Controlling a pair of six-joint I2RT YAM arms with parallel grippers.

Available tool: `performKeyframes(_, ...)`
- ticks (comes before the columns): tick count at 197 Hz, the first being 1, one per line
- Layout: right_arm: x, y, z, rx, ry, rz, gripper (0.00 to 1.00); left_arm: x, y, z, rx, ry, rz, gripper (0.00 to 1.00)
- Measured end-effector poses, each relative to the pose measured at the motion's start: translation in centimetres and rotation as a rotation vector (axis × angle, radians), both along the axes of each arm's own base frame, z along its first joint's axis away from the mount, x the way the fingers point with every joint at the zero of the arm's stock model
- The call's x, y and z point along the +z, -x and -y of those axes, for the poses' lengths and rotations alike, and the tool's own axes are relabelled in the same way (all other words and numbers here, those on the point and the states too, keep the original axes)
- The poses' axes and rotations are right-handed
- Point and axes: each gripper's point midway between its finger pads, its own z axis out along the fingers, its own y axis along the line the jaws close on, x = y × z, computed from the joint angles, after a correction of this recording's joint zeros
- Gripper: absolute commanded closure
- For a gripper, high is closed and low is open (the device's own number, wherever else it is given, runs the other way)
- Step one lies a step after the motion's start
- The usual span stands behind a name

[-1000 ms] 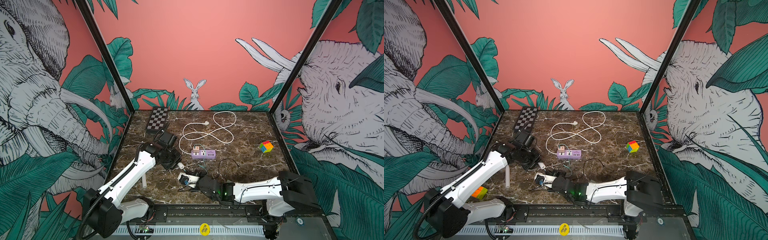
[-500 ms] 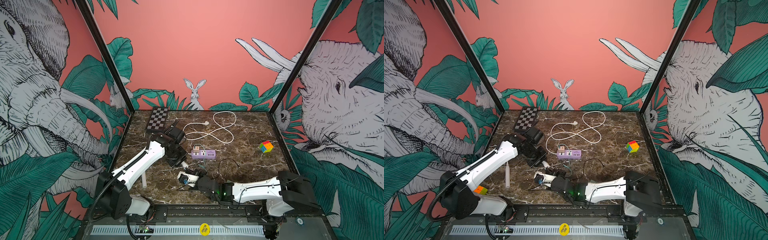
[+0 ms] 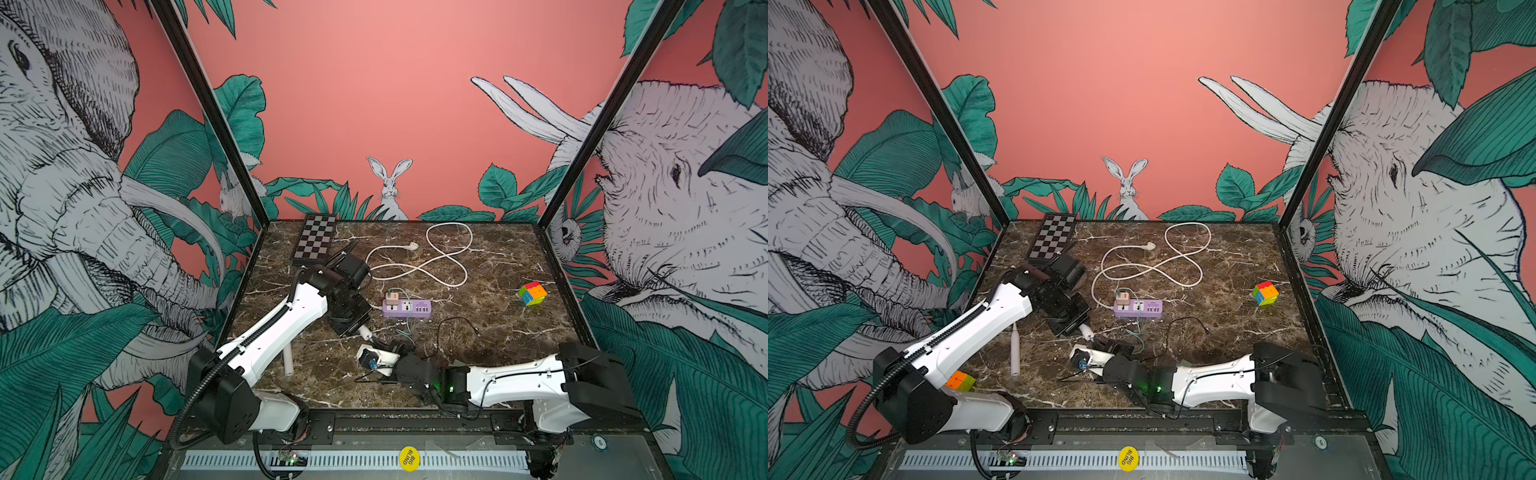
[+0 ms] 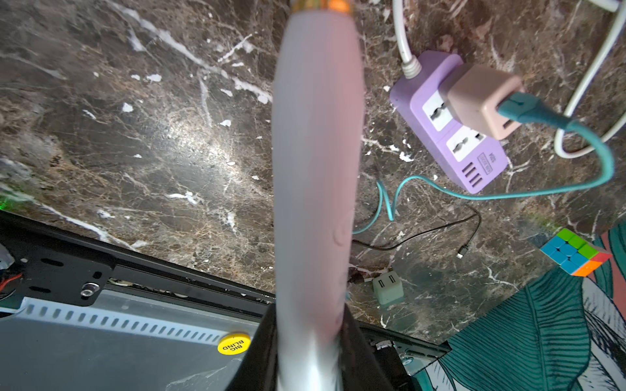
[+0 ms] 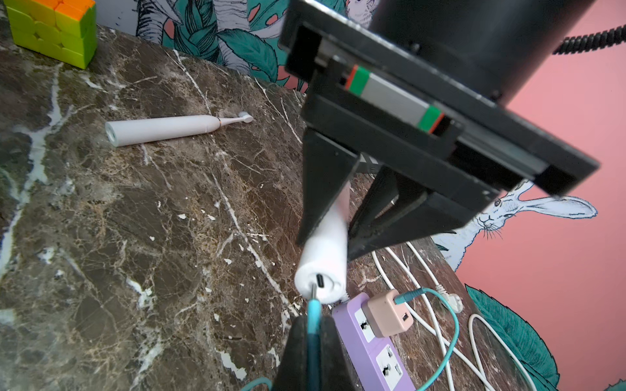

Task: Charge the electric toothbrush
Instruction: Insert the charging cable into the electric toothbrush.

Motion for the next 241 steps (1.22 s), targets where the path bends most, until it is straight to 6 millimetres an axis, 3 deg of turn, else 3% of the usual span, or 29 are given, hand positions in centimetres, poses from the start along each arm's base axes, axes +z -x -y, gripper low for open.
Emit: performKeyframes(241, -0.42, -0.16, -0.07, -0.027, -0.020, -0.037, 1.00, -0.61, 0.25, -0.06, 0.006, -0.030, -0.023, 1.00)
